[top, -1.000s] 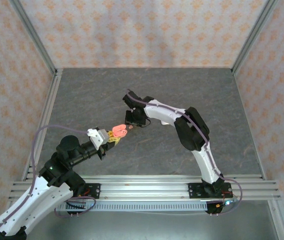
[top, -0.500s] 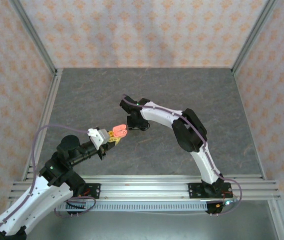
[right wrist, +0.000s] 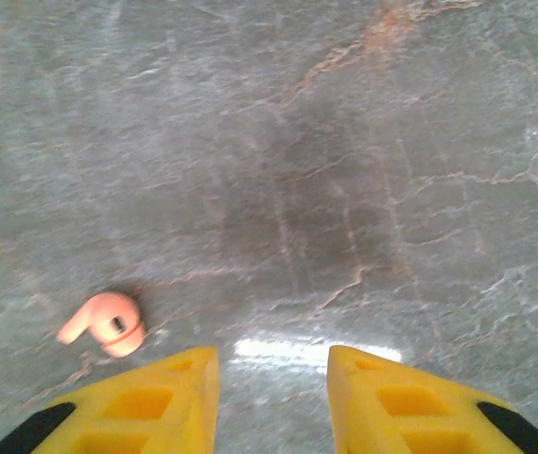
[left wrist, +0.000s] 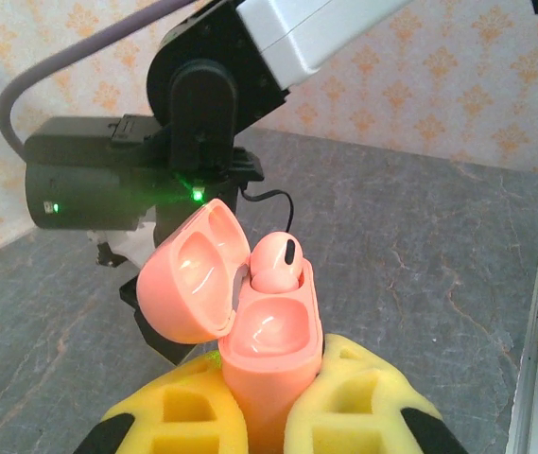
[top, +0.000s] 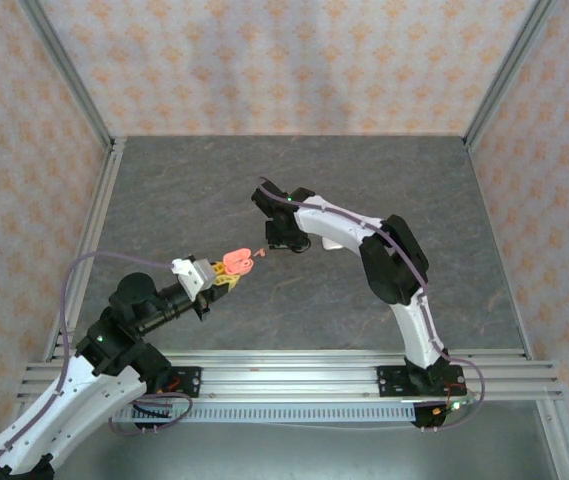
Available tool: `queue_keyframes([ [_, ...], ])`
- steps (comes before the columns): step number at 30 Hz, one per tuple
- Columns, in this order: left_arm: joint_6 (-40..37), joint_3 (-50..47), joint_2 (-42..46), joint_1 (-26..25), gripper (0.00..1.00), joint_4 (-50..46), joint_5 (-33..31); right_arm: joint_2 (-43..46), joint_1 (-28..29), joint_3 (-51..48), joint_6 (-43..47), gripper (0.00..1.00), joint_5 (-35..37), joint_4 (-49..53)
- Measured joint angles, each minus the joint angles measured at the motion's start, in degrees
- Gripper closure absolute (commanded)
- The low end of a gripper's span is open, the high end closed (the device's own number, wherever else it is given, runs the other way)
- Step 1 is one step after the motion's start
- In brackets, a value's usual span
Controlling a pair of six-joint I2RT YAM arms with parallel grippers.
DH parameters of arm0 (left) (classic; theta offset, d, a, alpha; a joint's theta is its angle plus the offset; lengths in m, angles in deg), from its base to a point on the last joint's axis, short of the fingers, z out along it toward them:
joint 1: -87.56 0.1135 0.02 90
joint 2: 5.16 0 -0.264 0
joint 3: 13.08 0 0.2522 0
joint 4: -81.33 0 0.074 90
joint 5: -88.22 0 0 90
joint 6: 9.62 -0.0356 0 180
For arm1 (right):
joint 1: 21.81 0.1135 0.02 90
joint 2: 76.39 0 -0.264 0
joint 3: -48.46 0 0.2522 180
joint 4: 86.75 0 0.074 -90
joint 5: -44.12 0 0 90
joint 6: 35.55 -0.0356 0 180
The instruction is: Insert wireless bluetooth earbuds into charging case
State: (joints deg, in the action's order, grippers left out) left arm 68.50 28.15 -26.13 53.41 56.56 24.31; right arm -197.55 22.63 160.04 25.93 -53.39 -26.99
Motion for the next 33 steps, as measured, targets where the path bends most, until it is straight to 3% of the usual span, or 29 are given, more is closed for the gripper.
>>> queue_keyframes([
  [12,0.0,0.0,0.0,0.0,1.00,0.0,0.0,-0.4,1.3,-0.2,-1.0,0.65,-8.0,-5.7],
  [33,0.0,0.0,0.0,0.0,1.00,0.0,0.0,-5.2,1.3,1.6,-1.2,0.71,-8.9,-8.2],
])
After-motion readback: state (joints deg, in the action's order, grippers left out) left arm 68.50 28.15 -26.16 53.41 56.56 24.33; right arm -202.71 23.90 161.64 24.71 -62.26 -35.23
